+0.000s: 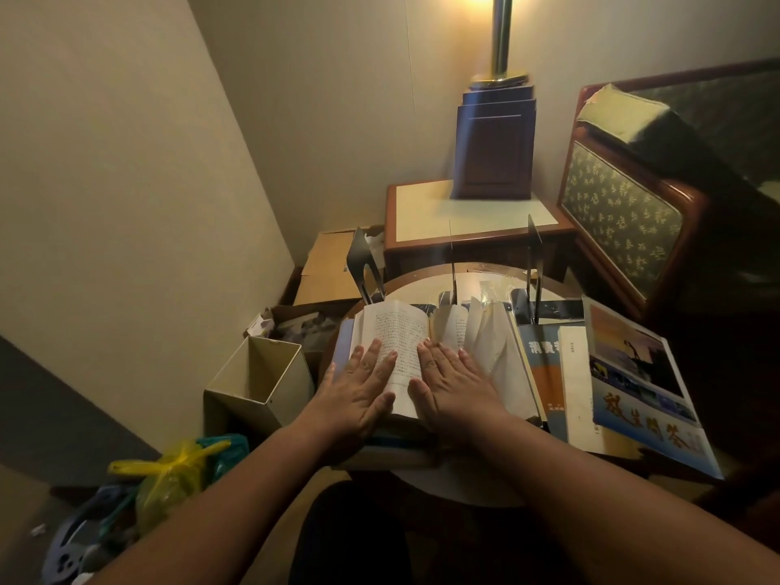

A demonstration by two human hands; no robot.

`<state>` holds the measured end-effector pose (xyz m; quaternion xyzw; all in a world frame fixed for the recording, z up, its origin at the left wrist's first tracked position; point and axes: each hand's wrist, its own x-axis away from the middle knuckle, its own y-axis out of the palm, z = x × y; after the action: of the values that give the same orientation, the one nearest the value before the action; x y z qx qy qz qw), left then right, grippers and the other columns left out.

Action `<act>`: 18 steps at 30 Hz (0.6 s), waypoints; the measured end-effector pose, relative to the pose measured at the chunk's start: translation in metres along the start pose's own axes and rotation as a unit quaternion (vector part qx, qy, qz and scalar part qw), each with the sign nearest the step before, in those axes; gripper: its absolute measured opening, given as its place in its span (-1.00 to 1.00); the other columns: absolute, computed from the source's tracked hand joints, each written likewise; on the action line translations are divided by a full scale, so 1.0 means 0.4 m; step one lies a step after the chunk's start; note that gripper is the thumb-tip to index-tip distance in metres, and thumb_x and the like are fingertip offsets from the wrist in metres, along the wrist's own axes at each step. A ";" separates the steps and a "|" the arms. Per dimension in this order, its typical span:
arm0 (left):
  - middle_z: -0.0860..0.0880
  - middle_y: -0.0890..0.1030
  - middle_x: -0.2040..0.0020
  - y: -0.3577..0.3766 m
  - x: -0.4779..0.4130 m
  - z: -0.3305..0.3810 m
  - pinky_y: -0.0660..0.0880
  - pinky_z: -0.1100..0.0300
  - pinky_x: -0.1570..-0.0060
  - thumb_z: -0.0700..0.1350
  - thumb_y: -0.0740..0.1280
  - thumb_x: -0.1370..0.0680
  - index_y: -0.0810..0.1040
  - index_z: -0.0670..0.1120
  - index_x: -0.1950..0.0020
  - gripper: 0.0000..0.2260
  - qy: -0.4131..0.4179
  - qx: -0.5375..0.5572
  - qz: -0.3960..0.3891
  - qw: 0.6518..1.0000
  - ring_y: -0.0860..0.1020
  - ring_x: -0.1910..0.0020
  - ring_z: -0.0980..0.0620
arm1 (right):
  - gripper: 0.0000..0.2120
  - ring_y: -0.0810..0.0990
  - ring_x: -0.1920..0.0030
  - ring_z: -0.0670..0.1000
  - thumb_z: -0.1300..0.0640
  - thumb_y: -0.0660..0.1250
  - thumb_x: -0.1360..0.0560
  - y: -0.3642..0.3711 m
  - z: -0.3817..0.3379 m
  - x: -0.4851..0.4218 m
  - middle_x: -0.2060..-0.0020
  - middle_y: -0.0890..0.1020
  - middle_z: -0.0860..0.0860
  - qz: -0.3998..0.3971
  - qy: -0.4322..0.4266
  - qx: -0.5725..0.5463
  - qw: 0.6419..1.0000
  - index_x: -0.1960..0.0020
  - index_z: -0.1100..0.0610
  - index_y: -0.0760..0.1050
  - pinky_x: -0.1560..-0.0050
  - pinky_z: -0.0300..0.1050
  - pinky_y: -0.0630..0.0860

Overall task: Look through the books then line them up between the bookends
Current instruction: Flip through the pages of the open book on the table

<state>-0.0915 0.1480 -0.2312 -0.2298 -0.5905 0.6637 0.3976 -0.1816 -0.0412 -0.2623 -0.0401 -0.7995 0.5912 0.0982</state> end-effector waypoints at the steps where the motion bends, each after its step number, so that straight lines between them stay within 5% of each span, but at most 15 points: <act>1: 0.15 -0.41 -0.53 -0.007 -0.001 0.000 -0.33 -0.15 -0.46 0.30 -0.19 -0.58 -0.37 0.27 -0.50 -0.45 -0.001 -0.010 -0.007 1.000 -0.40 -0.50 0.06 | -0.32 -0.22 -0.60 -0.04 -0.30 -0.32 -0.61 -0.001 -0.001 0.001 -0.63 -0.15 -0.03 0.001 -0.001 0.003 1.000 -0.63 0.02 -0.25 -0.56 -0.01 -0.29; 10: 0.01 -0.27 -0.59 -0.080 -0.150 0.018 -0.29 -0.27 -0.44 0.27 -0.12 -0.63 -0.24 0.22 -0.56 -0.45 -0.040 -0.078 -0.027 0.996 -0.31 -0.55 -0.07 | -0.34 -0.18 -0.60 -0.05 -0.28 -0.31 -0.64 0.005 -0.005 0.004 -0.63 -0.10 0.00 0.026 0.002 -0.008 1.000 -0.63 0.04 -0.20 -0.55 -0.04 -0.27; 18: 0.02 -0.23 -0.61 -0.046 -0.225 -0.010 -0.22 -0.29 -0.48 0.24 -0.07 -0.63 -0.18 0.19 -0.58 -0.45 -0.081 0.020 0.001 0.996 -0.22 -0.58 -0.09 | -0.36 -0.06 -0.61 -0.01 -0.26 -0.15 -0.66 0.000 0.010 0.004 -0.62 0.06 0.02 0.083 -0.015 -0.017 0.996 -0.64 0.05 -0.03 -0.56 -0.04 -0.23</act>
<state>-0.0317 0.0784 -0.2290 -0.1677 -0.6072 0.6921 0.3523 -0.1841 -0.0447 -0.2631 -0.0990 -0.8048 0.5841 0.0356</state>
